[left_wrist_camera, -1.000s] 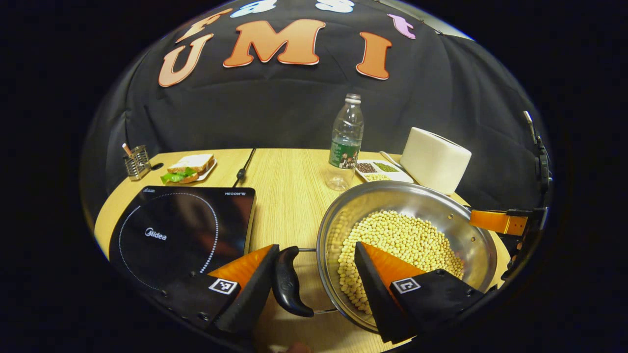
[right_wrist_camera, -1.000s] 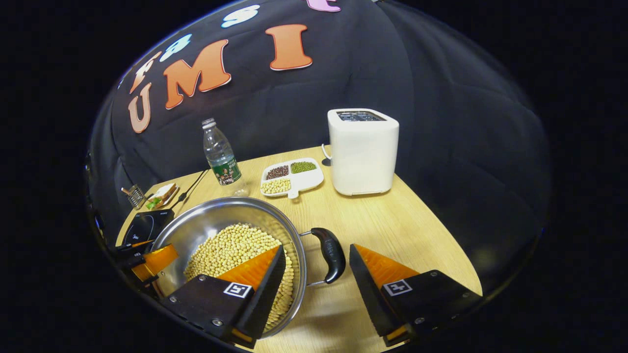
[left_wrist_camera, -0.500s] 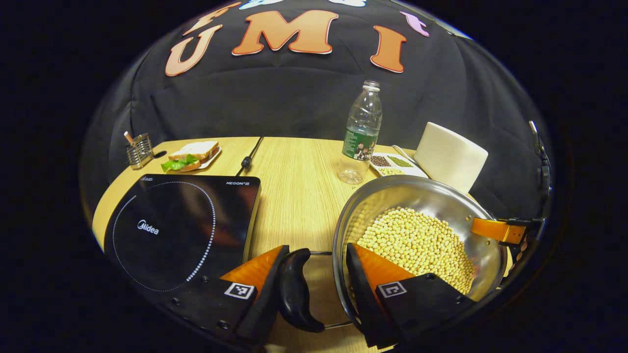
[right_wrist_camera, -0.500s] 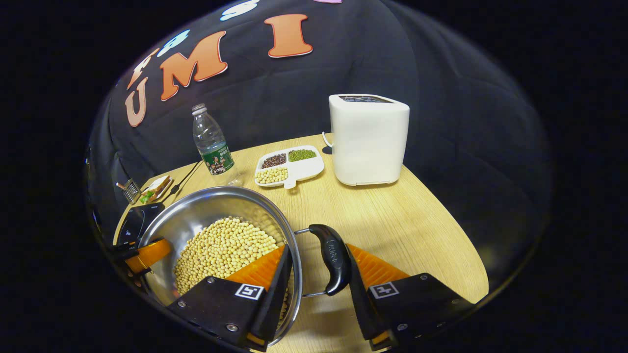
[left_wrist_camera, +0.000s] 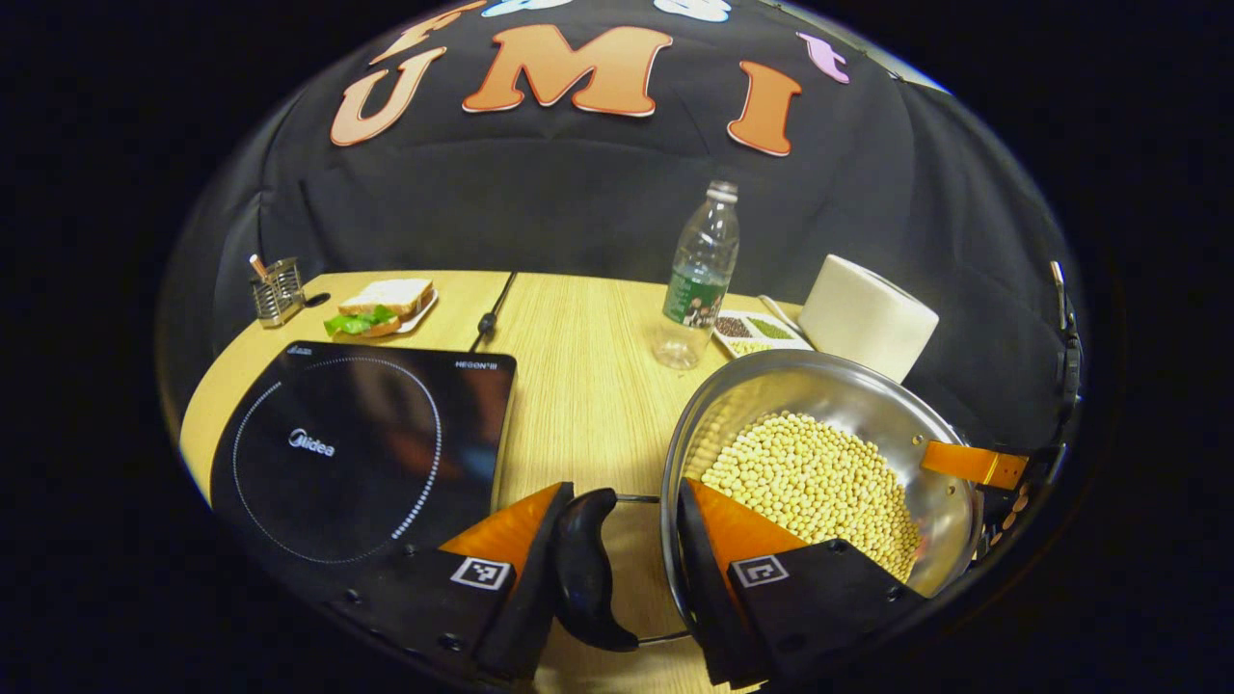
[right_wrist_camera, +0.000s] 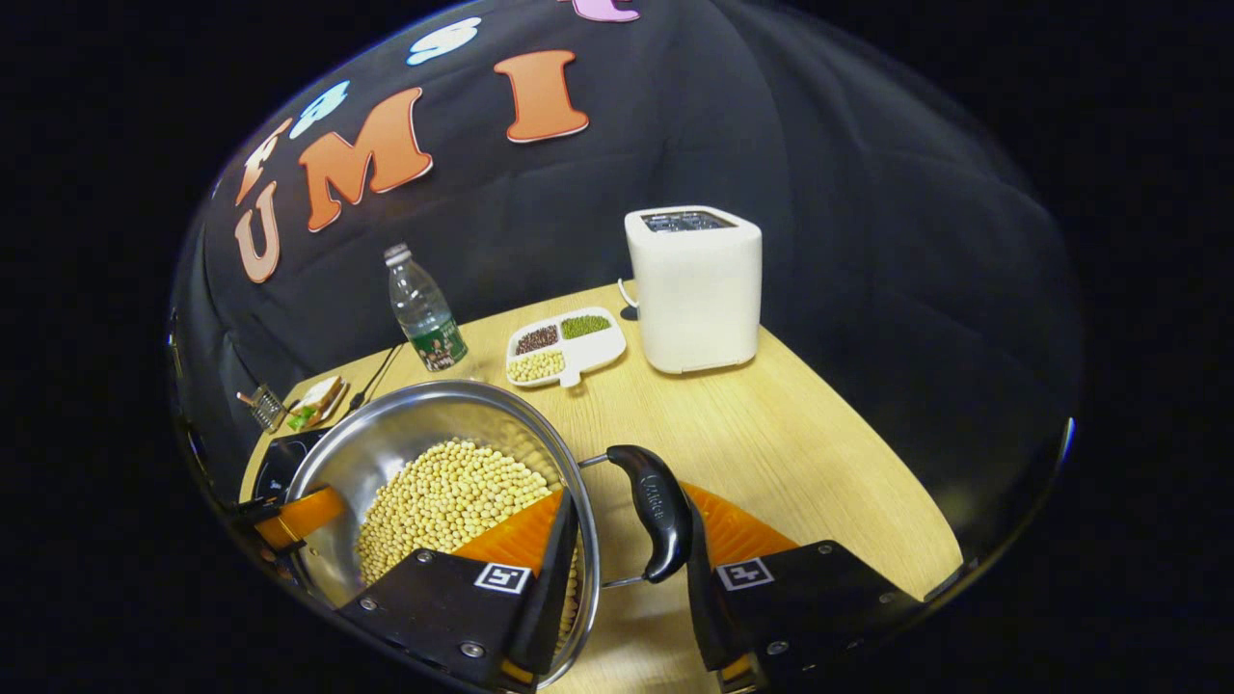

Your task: First push the handle of the pot to place it horizontally, then grasp the pot with both hands and set it on the induction cooktop.

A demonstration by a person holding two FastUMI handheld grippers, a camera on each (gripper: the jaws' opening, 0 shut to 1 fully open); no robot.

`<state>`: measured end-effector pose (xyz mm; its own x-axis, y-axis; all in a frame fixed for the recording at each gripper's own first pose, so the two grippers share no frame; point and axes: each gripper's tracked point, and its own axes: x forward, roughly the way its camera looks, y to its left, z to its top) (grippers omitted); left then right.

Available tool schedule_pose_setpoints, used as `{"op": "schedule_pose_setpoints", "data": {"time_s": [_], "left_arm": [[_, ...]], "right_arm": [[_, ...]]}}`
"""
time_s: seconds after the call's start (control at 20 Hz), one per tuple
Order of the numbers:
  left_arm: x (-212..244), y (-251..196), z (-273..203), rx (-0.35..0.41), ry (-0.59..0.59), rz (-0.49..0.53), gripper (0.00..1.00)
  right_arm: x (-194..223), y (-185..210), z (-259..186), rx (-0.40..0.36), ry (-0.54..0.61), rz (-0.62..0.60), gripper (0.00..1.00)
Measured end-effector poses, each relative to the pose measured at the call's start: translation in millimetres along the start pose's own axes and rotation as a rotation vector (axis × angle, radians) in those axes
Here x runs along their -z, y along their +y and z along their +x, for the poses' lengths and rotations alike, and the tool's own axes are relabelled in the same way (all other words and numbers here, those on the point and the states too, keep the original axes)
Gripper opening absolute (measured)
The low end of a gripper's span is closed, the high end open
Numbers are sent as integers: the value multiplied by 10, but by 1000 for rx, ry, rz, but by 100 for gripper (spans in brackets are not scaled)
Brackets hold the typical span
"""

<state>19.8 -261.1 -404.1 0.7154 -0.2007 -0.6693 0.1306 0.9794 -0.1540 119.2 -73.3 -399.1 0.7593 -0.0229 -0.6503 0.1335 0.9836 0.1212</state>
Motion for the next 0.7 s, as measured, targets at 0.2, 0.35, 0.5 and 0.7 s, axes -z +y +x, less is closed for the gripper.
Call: {"op": "schedule_pose_setpoints", "data": {"time_s": [0.2, 0.35, 0.5, 0.7], "left_arm": [[-282, 39, -260, 16, -33, -2, 69], [-485, 164, -487, 15, -58, -1, 69], [-641, 339, -658, 8, -66, -11, 69], [-822, 620, -898, -10, -84, -27, 67]], "right_arm": [[-224, 107, -371, 4, -52, -10, 55], [-336, 292, -570, -10, -70, -3, 55], [-429, 545, -683, -26, -88, -7, 55], [-523, 878, -840, -54, -100, -14, 55]]}}
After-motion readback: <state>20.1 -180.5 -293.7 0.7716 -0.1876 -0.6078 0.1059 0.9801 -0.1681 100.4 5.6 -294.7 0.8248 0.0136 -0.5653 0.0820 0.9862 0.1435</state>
